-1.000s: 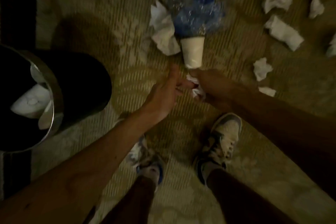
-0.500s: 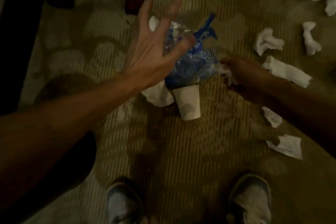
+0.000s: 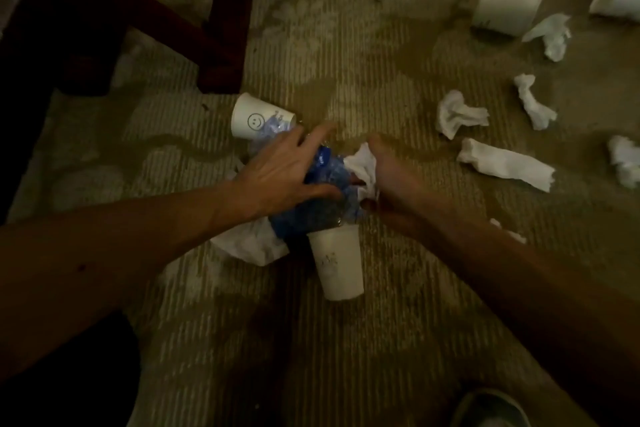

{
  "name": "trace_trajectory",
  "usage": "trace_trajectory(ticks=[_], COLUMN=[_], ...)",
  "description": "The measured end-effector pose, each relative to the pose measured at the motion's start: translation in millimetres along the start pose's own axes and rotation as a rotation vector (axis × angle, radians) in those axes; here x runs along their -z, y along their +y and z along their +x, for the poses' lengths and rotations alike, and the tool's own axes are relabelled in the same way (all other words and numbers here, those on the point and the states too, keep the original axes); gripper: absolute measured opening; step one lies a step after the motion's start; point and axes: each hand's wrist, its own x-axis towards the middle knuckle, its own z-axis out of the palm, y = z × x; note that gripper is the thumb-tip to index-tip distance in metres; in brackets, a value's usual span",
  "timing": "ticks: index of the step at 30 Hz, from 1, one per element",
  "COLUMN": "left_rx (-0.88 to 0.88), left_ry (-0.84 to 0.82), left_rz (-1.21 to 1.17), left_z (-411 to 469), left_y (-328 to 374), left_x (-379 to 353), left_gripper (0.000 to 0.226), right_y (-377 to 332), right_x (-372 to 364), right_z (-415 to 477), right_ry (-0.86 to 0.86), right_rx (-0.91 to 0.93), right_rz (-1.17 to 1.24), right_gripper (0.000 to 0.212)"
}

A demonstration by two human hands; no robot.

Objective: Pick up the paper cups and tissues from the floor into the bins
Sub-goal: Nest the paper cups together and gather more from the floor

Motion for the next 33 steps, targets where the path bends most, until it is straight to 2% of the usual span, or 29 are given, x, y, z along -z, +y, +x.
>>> trace_trajectory(ticks=[3, 5, 8, 11, 15, 20, 24, 27, 29, 31, 33], left_rx=[0.148, 0.198, 0.247, 0.293, 0.376, 0.309, 0.280, 0.290, 0.227, 0.175, 0.172], left_ry=[-0.097, -0.192, -0.268, -0.254, -0.138, 0.053, 0.199, 0.314, 0.389, 0.457, 0.486], left_rz=[-0.023, -0.054, -0.146, -0.234, -0.444, -0.609, -0.532, -0.486, -0.496, -0.519, -0.595], left_z=[-4.7, -11.0, -14.2, -13.6, -11.7, -2.8, 0.3, -1.6, -5.3, -9.2, -11.8], left_y=[-2.5, -4.2, -0.1, 10.2, 26.9, 46.5, 61.9, 63.0, 58.1, 54.7, 54.2], left_x=[-4.9, -11.7, -15.0, -15.5, -8.8, 16.1, 38.6, 51.2, 58.8, 68.4, 78.5], left_gripper=[0.101, 0.098, 0.094, 0.094, 0.091, 0.079, 0.072, 0.064, 0.047, 0.023, 0.021], right_y=[14.3, 24.8, 34.9, 28.5, 19.6, -8.8, -31.2, -44.6, -51.0, -52.0, -50.3], right_x=[3.7, 8.3, 10.3, 8.5, 2.6, -11.6, -27.3, -30.0, -25.3, -18.4, -14.1], right_z=[-7.1, -9.8, -10.1, -13.0, -21.0, -27.8, -44.5, -58.7, -68.9, -73.2, -72.2], right_ry=[0.102, 0.150, 0.121, 0.069, -0.055, -0.017, -0.111, -0.256, -0.379, -0.445, -0.366], right_rx=[-0.024, 0.002, 0.023, -0.039, -0.101, 0.053, 0.150, 0.147, 0.132, 0.116, 0.117], right_rz=[0.036, -0.041, -0.100, 0.001, 0.217, 0.197, 0.279, 0.358, 0.392, 0.440, 0.490], right_gripper=[0.042, 0.037, 0.042, 0.042, 0.047, 0.047, 0.036, 0.064, 0.085, 0.087, 0.077])
